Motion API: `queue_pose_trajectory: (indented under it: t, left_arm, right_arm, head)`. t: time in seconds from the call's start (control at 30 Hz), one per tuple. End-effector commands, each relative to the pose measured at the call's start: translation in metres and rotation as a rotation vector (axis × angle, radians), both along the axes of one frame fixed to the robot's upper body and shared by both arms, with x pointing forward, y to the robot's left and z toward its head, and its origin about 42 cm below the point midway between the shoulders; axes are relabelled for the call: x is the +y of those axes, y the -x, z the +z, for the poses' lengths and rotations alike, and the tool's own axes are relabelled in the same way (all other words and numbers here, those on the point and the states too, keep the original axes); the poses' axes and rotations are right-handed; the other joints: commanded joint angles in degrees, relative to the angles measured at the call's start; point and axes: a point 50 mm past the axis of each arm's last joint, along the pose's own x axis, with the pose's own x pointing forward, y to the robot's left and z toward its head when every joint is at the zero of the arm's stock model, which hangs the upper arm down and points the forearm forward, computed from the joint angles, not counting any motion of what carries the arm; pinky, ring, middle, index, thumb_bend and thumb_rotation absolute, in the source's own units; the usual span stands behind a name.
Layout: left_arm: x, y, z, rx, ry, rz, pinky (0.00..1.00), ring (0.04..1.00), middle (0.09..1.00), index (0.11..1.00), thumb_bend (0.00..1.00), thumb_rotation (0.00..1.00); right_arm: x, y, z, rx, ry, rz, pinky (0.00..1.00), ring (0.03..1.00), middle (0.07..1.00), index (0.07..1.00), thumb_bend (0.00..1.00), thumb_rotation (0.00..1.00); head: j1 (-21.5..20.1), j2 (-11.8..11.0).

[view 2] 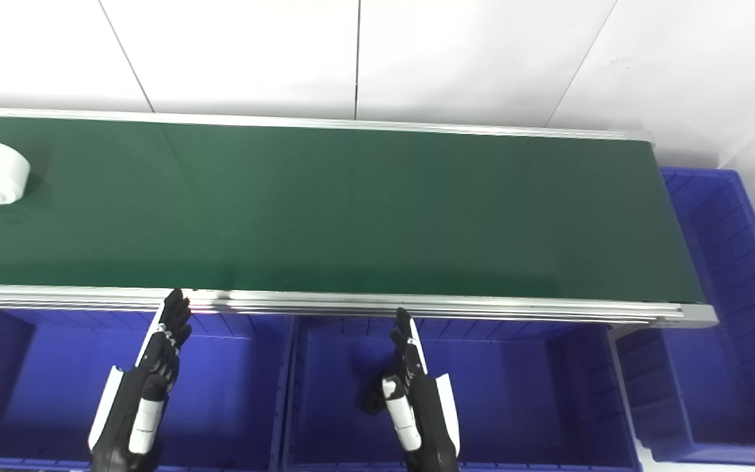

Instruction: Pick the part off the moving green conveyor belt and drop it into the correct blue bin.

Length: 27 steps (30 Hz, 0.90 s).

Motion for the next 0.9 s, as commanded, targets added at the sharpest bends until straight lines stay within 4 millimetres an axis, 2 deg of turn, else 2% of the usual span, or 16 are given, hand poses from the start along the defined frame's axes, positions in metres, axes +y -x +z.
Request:
queue_pose_trajectory:
  t: [0.0, 0.33, 0.47, 0.5, 0.53, 0.57, 0.73, 0.87]
  left_arm:
    - [0.0, 0.0, 0.007, -0.038, 0.002, -0.007, 1.0, 1.0, 1.0, 1.0, 0.79, 0.98]
    - [0.0, 0.001, 0.008, -0.036, -0.005, -0.01, 1.0, 1.0, 1.0, 1.0, 0.78, 0.99]
    - [-0.003, 0.002, 0.005, -0.037, -0.009, -0.01, 1.0, 1.0, 1.0, 1.0, 0.78, 0.99]
    - [-0.005, 0.003, 0.003, -0.04, -0.012, -0.003, 1.0, 1.0, 1.0, 1.0, 0.78, 0.98]
    - [-0.006, 0.004, 0.001, -0.042, -0.015, 0.001, 1.0, 1.0, 1.0, 1.0, 0.77, 0.98]
    - [-0.008, 0.004, 0.0, -0.043, -0.037, 0.003, 1.0, 0.998, 1.0, 1.0, 0.77, 0.98]
    - [-0.023, 0.006, -0.007, -0.041, -0.085, 0.003, 1.0, 0.974, 1.0, 1.0, 0.83, 0.95]
    - [-0.033, 0.005, -0.012, -0.049, -0.093, 0.014, 0.94, 0.957, 1.0, 1.0, 0.74, 0.97]
  right_arm:
    - [0.021, -0.004, 0.014, -0.069, -0.07, 0.0, 0.99, 0.979, 1.0, 1.0, 0.82, 1.0]
    - [0.022, -0.002, 0.015, -0.068, -0.073, -0.005, 1.0, 0.98, 1.0, 1.0, 0.82, 1.0]
    - [0.018, -0.001, 0.012, -0.069, -0.073, -0.003, 0.99, 0.981, 1.0, 1.0, 0.81, 1.0]
    - [0.016, 0.0, 0.01, -0.068, -0.074, -0.001, 1.0, 0.984, 1.0, 1.0, 0.81, 1.0]
    - [0.015, 0.0, 0.01, -0.067, -0.075, 0.0, 1.0, 0.986, 1.0, 1.0, 0.8, 1.0]
    - [0.013, 0.001, 0.008, -0.067, -0.073, 0.0, 1.0, 0.987, 1.0, 1.0, 0.8, 1.0]
    - [-0.001, 0.005, 0.0, -0.061, -0.066, 0.001, 1.0, 0.992, 1.0, 1.0, 0.79, 1.0]
    - [-0.01, 0.005, -0.007, -0.063, -0.068, -0.003, 1.0, 0.998, 1.0, 1.0, 0.8, 1.0]
  head:
    - [0.05, 0.07]
    - [0.05, 0.05]
    - [2.24, -1.41]
    - [4.14, -2.33]
    - [4.14, -2.33]
    - [6.47, -3.37]
    - [12.48, -6.53]
    - [15.89, -8.55]
